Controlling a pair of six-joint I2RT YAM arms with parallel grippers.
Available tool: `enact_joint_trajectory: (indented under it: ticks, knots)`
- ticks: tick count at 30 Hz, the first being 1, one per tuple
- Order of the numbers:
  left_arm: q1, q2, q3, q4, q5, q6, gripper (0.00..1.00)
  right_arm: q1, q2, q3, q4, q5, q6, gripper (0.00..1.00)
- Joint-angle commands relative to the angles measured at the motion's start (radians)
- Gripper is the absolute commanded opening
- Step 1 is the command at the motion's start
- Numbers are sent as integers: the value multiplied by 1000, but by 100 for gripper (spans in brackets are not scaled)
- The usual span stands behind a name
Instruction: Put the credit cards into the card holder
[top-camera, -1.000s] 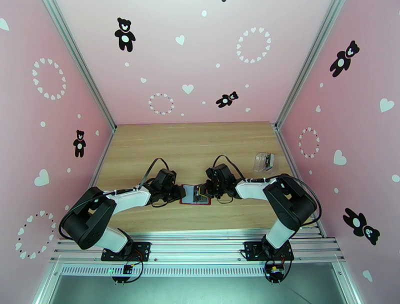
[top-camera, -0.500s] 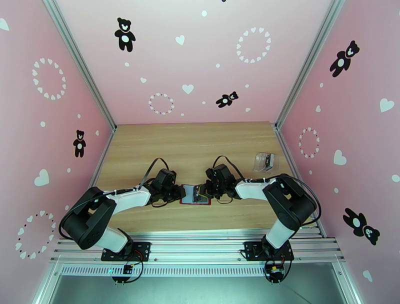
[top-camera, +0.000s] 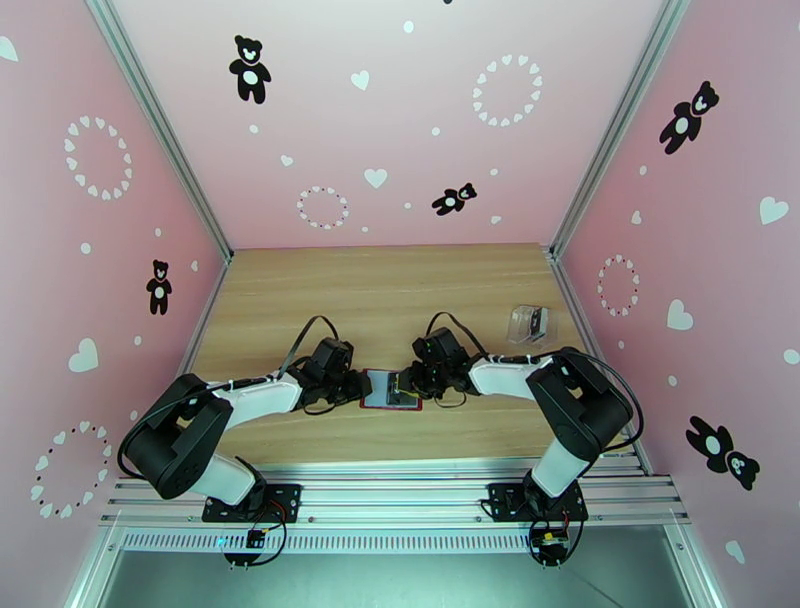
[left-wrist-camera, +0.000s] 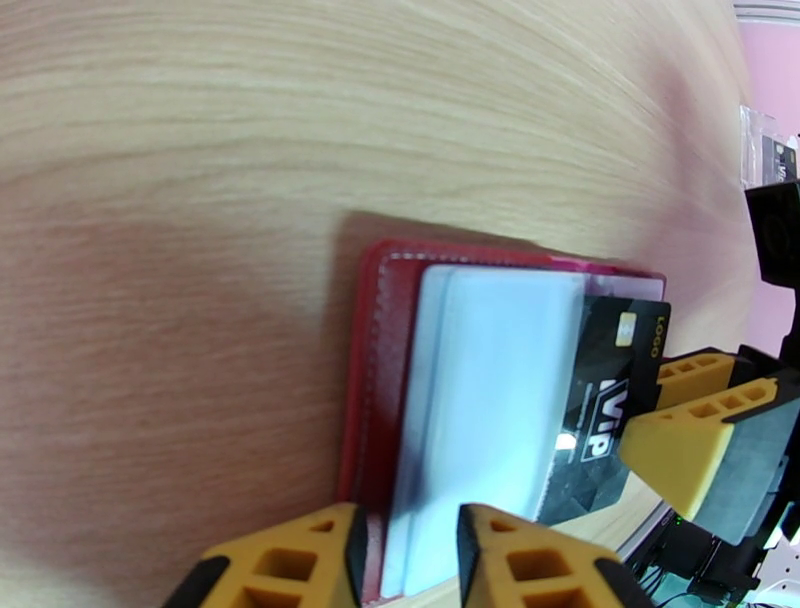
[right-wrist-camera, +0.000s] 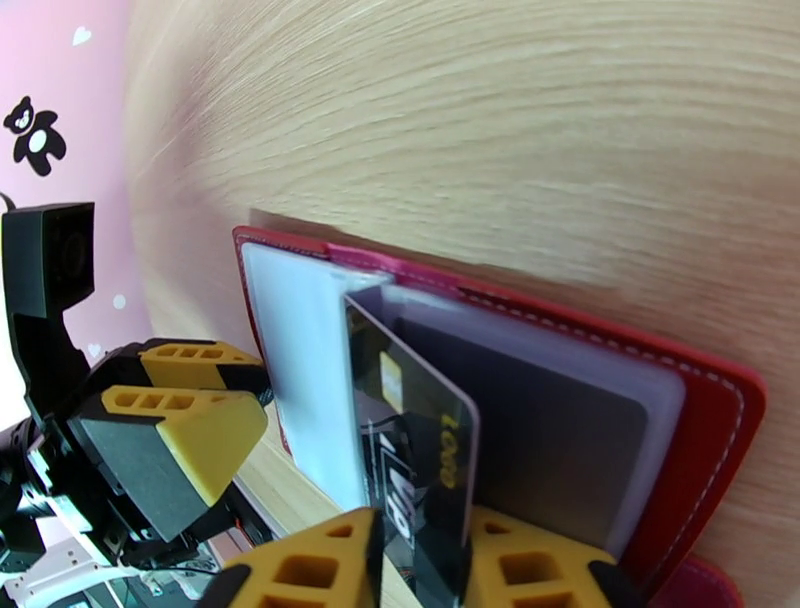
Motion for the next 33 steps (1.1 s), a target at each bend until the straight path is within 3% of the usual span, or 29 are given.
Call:
enact_joint_trajectory:
  ticks: [1, 12, 33]
  knots:
    - [-11, 17, 15, -46, -19, 20, 31, 8, -2, 30, -94, 48, -28, 33]
    - [-12, 23, 16, -48, -19, 25, 31, 40, 9, 123, -272, 142, -87, 39]
    - [-12, 16, 14, -43, -15, 25, 31, 103, 77, 246, -365, 187, -108, 40]
